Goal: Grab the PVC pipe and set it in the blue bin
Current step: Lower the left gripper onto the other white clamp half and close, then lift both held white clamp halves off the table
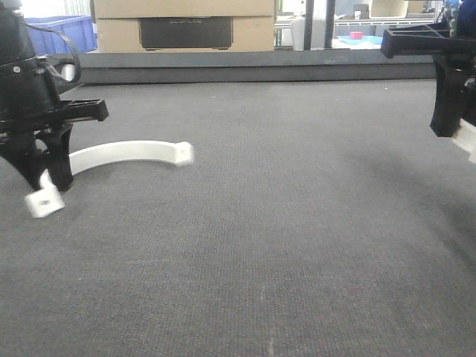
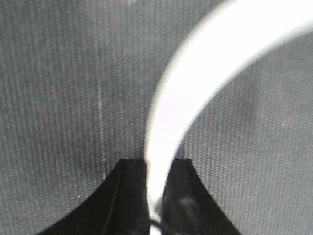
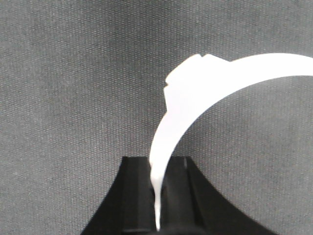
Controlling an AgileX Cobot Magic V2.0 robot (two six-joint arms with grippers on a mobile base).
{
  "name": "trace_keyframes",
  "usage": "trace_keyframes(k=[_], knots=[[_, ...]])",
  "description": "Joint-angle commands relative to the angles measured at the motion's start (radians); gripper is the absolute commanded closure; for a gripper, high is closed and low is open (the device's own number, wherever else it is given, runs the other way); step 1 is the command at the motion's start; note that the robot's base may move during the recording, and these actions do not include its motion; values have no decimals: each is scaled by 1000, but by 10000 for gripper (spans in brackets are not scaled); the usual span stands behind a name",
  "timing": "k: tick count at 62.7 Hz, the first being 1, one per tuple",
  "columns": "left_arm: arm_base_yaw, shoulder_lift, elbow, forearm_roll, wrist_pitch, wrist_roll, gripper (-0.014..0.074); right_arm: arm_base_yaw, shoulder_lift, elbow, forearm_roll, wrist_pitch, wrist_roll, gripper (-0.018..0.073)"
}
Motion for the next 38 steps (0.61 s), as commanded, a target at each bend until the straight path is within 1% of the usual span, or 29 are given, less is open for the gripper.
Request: trace_keyframes(k=[1, 16, 38], knots=[[-4, 0, -11, -3, 3, -6, 708, 0, -11, 2, -15, -7, -1, 727], [-4, -53, -17, -3, 26, -6, 707, 0, -15, 2, -15, -7, -3, 727], [-16, -271, -13, -3, 19, -6, 707, 0, -92, 2, -29, -32, -14, 727]])
